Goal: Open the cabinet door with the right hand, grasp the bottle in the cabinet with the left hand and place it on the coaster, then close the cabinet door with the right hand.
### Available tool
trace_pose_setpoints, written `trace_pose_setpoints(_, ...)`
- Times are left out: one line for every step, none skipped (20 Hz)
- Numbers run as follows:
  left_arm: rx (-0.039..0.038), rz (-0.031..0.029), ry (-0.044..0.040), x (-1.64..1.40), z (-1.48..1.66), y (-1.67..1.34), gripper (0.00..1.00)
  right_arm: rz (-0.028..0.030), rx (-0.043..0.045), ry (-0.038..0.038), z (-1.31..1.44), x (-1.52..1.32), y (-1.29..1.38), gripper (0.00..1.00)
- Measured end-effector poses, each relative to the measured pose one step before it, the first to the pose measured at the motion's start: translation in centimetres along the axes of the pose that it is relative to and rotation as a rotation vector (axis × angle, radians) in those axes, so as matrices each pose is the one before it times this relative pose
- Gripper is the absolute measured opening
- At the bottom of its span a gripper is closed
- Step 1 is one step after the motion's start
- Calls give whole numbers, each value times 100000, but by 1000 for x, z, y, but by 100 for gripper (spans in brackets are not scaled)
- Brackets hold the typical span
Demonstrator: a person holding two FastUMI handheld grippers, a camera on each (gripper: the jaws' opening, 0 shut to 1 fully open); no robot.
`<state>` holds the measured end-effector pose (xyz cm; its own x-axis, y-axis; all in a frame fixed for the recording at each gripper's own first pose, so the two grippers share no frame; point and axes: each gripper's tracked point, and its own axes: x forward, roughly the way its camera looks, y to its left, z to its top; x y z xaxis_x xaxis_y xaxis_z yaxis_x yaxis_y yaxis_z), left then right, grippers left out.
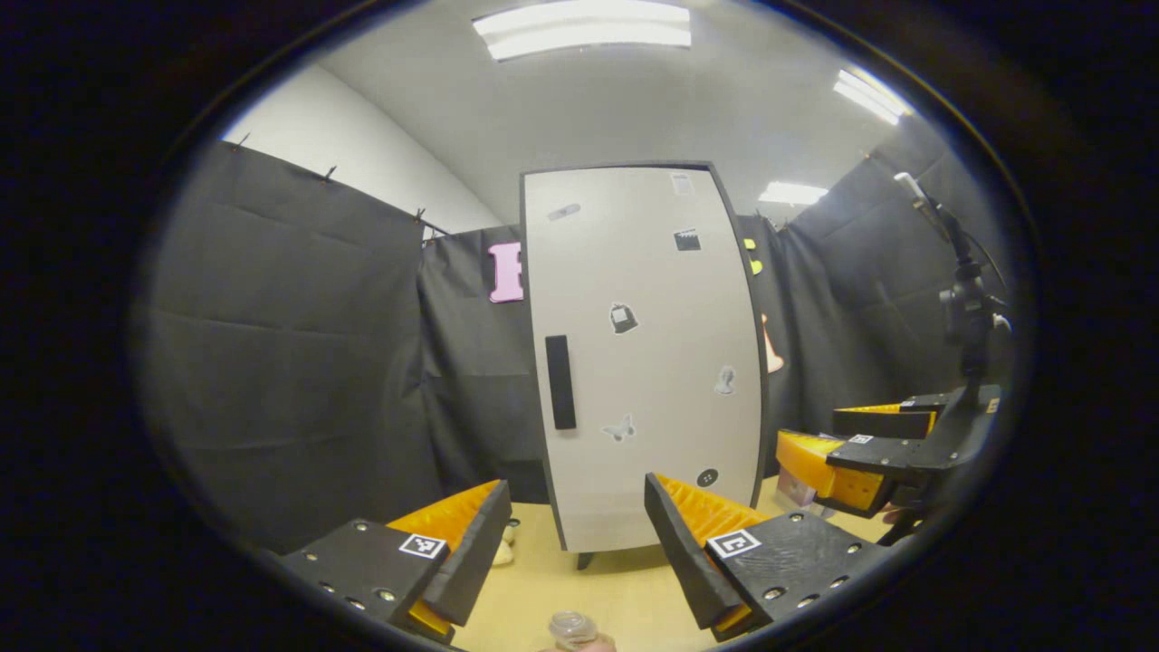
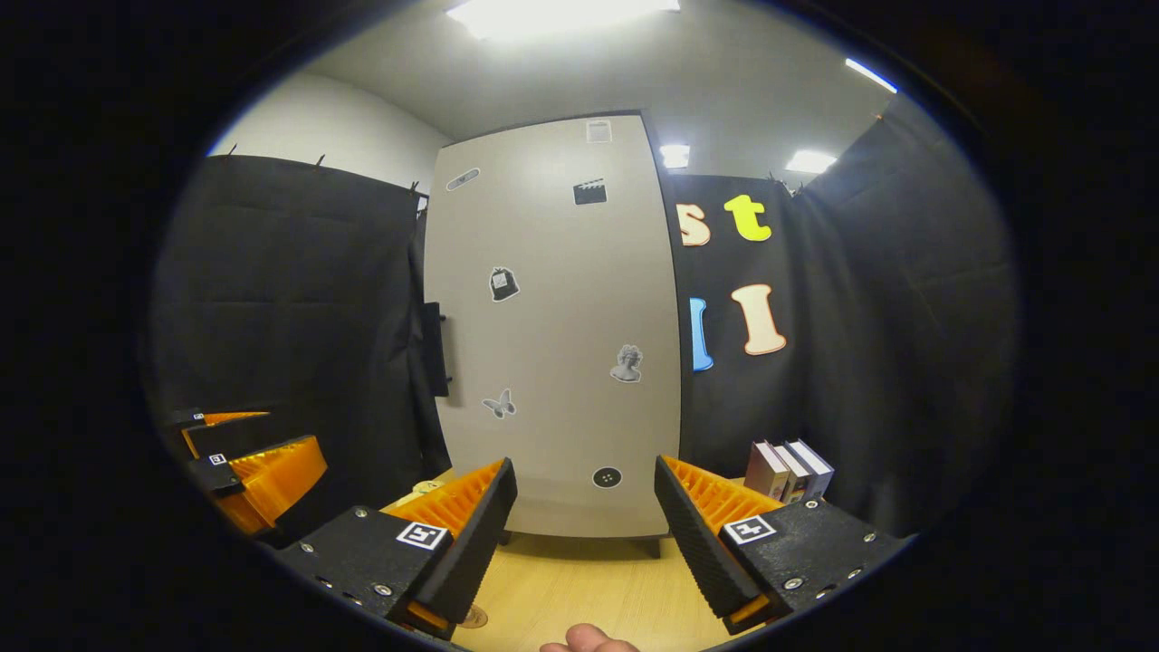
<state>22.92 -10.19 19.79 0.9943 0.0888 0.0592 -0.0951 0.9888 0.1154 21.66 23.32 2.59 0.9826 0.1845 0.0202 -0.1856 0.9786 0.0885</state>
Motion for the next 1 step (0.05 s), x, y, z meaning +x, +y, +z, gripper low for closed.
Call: trace_pose_setpoints(137, -55, -243, -98, 132, -89, 87, -123, 208, 12, 2, -30, -87, 95)
